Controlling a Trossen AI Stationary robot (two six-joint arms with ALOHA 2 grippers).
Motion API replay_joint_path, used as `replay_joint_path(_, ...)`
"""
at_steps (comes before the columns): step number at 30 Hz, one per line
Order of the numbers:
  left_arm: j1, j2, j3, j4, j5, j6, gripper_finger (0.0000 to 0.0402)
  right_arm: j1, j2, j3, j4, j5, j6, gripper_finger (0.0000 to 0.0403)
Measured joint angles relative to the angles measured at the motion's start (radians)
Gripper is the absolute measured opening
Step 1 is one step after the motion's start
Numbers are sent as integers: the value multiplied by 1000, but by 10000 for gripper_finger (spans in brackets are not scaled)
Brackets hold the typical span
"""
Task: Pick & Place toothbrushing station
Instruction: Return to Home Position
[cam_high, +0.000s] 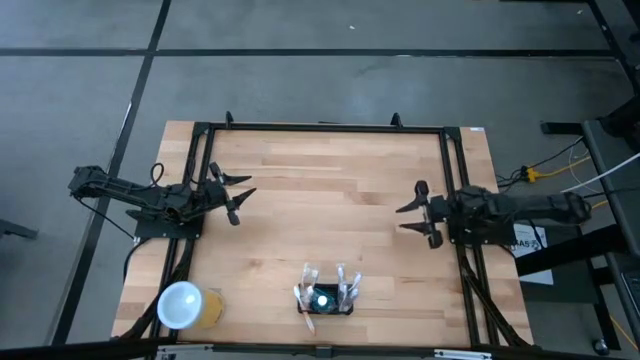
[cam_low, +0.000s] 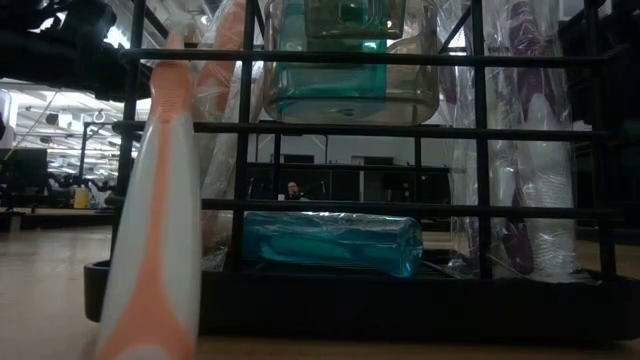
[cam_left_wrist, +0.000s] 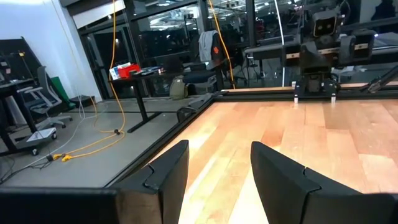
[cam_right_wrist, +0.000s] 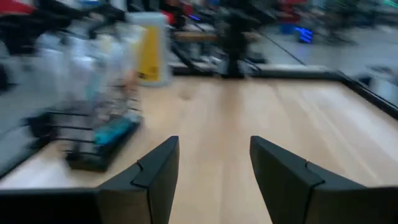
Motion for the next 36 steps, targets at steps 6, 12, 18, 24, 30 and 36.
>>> replay_joint_path(6,0,0,0,0,0,0,169,-43,-91,0,-1,-95,-57,200)
replay_joint_path(12,0,0,0,0,0,0,169,-34,-100,0,-17,52,20,200)
replay_joint_path(18,0,0,0,0,0,0,169,-35,15,0,-17,231,109,200)
replay_joint_path(24,0,0,0,0,0,0,169,-34,47,0,-17,235,100,200)
replay_joint_path(30,0,0,0,0,0,0,169,-34,47,0,-15,235,99,200)
replay_joint_path(36,17,-163,-7,-157,31,-38,169,-34,47,0,-16,235,99,200)
